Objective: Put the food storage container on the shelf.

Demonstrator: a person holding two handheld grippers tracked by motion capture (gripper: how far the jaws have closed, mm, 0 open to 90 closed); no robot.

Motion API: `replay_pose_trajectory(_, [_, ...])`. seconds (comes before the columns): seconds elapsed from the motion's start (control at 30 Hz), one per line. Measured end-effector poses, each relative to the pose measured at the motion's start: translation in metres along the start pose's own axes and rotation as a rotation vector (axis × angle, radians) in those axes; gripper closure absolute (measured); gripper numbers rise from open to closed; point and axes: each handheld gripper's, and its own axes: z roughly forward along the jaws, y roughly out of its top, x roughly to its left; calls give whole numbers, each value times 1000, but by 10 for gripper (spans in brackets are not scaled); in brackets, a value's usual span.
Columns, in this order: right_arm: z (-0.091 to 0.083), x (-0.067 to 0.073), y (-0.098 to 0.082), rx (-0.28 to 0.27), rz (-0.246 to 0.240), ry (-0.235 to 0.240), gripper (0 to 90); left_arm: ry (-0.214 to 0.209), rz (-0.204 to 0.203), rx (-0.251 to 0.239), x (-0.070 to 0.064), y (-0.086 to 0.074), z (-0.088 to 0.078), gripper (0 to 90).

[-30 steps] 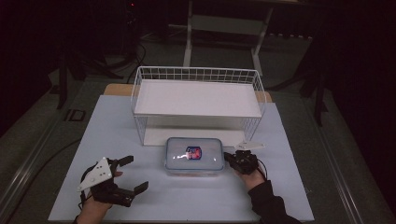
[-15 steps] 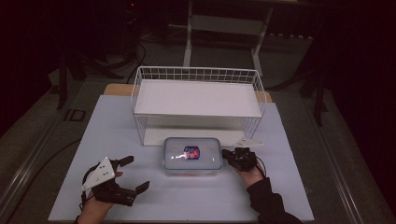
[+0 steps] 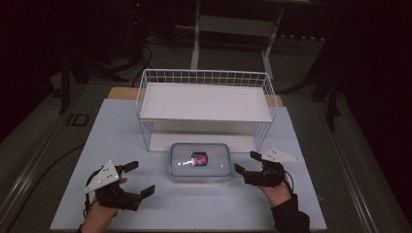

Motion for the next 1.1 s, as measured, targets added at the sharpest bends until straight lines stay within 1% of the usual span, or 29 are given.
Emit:
replay_pose_trajectory(0.07, [-10,5,1,-27,0,17,143,3,-4,5,-1,4,1,0])
replay_pose_trajectory(0.1, [-14,7,2,-33,-17,10,143,2,-6,4,-2,7,2,0])
replay_pose_trajectory(0.13, [-18,11,3,-44,-45,-13,143,7,-6,7,-2,10,3,0])
replay_pose_trajectory(0.17, [-21,14,5,-54,-70,-25,143,8,-11,4,-2,13,4,0])
replay_pose_trajectory(0.2, [-25,16,6,-73,-80,-32,145,7,-25,-2,-1,16,6,0])
replay_pose_trajectory(0.23, [-28,18,7,-97,-87,-35,155,3,-38,2,0,19,8,0])
replay_pose_trajectory(0.3, [-33,24,8,-124,-115,-48,171,-11,-42,11,1,24,12,0])
replay_pose_trajectory(0.33, [-36,25,9,-142,-125,-44,190,-16,-47,25,2,27,14,0])
replay_pose_trajectory(0.37, [-38,27,10,-151,-122,-23,214,-20,-48,42,2,29,16,0])
replay_pose_trajectory(0.4, [-40,28,12,-141,-112,0,218,-26,-57,52,3,32,18,0])
replay_pose_trajectory(0.43, [-41,30,13,-142,-118,3,219,-32,-70,67,3,34,20,0])
replay_pose_trajectory(0.53, [-43,36,18,-159,-164,-10,225,-48,-92,86,4,43,24,0])
replay_pose_trajectory(0.57, [-44,38,19,-162,-171,-6,225,-49,-96,85,4,45,25,0])
replay_pose_trajectory(0.6, [-45,40,18,-179,-173,12,224,-55,-102,83,5,47,27,0])
replay_pose_trajectory(0.7, [-45,44,17,-212,-194,34,216,-57,-123,91,8,52,33,0])
replay_pose_trajectory(0.73, [-45,45,17,-196,-187,47,212,-58,-132,88,9,53,36,0])
replay_pose_trajectory(0.77, [-44,46,16,-180,-176,68,213,-55,-131,91,11,53,39,0])
replay_pose_trajectory(0.8, [-44,46,15,-181,-158,94,216,-51,-131,104,12,54,42,0])
replay_pose_trajectory(0.83, [-43,46,14,-186,-151,101,216,-51,-139,107,14,54,45,0])
replay_pose_trajectory(0.87, [-42,47,13,-175,-152,90,215,-55,-152,108,16,54,49,0])
replay_pose_trajectory(0.9, [-42,48,13,-155,-148,79,205,-57,-167,121,18,54,53,0])
replay_pose_trajectory(0.97, [-41,49,11,-159,-146,59,186,-68,-189,138,21,53,61,0])
replay_pose_trajectory(1.0, [-41,49,11,-162,-141,61,180,-75,-197,158,23,52,67,0])
replay_pose_trajectory(1.07, [-41,47,10,-172,-126,94,169,-77,-212,192,25,49,77,0])
replay_pose_trajectory(1.1, [-41,48,10,-174,-129,94,164,-82,-232,204,27,47,81,0])
